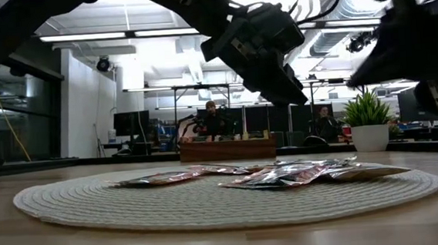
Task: Pick & Place Tea
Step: Put the yellow tea bag into the right section of the wooden organizer
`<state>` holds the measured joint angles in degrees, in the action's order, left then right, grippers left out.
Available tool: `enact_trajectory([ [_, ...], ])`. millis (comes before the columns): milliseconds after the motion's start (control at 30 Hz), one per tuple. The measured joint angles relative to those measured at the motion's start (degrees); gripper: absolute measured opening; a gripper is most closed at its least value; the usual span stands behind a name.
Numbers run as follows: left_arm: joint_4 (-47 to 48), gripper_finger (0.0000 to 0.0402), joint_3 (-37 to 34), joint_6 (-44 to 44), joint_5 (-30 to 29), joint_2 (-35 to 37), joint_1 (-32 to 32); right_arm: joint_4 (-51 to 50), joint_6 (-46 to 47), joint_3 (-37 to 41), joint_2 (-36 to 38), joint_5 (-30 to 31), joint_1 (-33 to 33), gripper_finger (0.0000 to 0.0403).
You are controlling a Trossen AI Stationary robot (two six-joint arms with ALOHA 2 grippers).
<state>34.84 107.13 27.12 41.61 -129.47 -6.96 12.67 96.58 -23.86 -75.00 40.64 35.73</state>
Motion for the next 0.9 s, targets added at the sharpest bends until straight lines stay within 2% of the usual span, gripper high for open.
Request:
enact_trajectory([
  [100,-0.7,0.0,0.0,-1.0,-1.7,0.0,0.4,-16.0,4.0,-5.0,0.0,-5.5,-2.0,0.0001],
  [200,-0.9,0.0,0.0,-2.0,-4.2,0.0,0.2,-23.9,4.9,-7.7,0.0,-7.2,-1.6,0.0001],
  [333,-1.1,0.0,0.0,-2.1,-4.7,0.0,-0.2,-25.2,5.4,-7.6,0.0,-9.0,-0.6,0.0],
  [567,-1.4,0.0,0.0,-4.3,-4.1,-4.2,-0.1,-25.3,6.2,-7.0,0.0,-10.0,1.2,0.0],
  [900,-0.8,0.0,0.0,-5.1,-10.6,-4.5,-0.2,-24.8,6.1,-7.0,0.0,-10.9,2.0,0.0],
])
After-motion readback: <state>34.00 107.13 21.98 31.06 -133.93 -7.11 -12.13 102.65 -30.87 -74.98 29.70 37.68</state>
